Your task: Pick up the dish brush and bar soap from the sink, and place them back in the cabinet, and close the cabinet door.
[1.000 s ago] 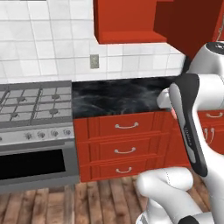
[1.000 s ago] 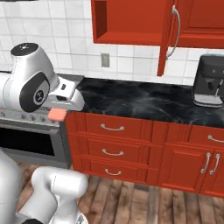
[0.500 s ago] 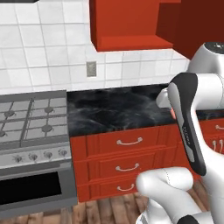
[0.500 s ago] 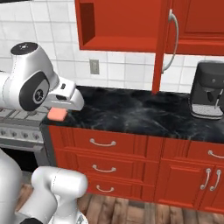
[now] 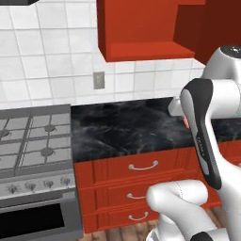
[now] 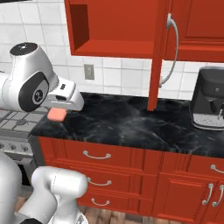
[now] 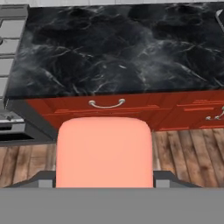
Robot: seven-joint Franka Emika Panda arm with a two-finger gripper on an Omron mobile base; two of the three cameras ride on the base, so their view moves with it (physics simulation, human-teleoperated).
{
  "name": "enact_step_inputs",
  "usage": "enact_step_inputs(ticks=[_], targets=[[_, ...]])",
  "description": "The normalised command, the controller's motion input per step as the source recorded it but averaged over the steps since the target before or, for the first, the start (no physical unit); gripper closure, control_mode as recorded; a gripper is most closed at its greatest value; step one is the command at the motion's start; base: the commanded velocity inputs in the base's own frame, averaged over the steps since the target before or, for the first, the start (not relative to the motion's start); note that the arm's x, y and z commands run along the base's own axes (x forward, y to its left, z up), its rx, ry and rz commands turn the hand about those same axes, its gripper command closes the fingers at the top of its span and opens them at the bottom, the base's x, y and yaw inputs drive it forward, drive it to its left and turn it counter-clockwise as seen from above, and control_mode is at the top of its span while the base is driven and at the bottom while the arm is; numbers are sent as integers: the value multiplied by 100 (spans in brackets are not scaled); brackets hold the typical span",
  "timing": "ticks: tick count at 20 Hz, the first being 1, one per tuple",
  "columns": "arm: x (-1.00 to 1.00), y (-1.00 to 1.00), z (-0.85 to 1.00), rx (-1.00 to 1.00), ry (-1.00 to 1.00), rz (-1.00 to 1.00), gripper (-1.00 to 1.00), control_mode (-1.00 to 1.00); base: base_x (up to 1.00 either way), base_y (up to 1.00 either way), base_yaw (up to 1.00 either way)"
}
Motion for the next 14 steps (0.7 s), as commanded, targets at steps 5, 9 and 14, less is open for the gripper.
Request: enact_step_inputs(ticks=[5,9,14], targets=[[0,0,0,0,0,0,100,100,39,-38,0],[0,0,0,0,0,0,100,100,28,-41,0],[0,0,0,0,0,0,100,100,33,-32,0]])
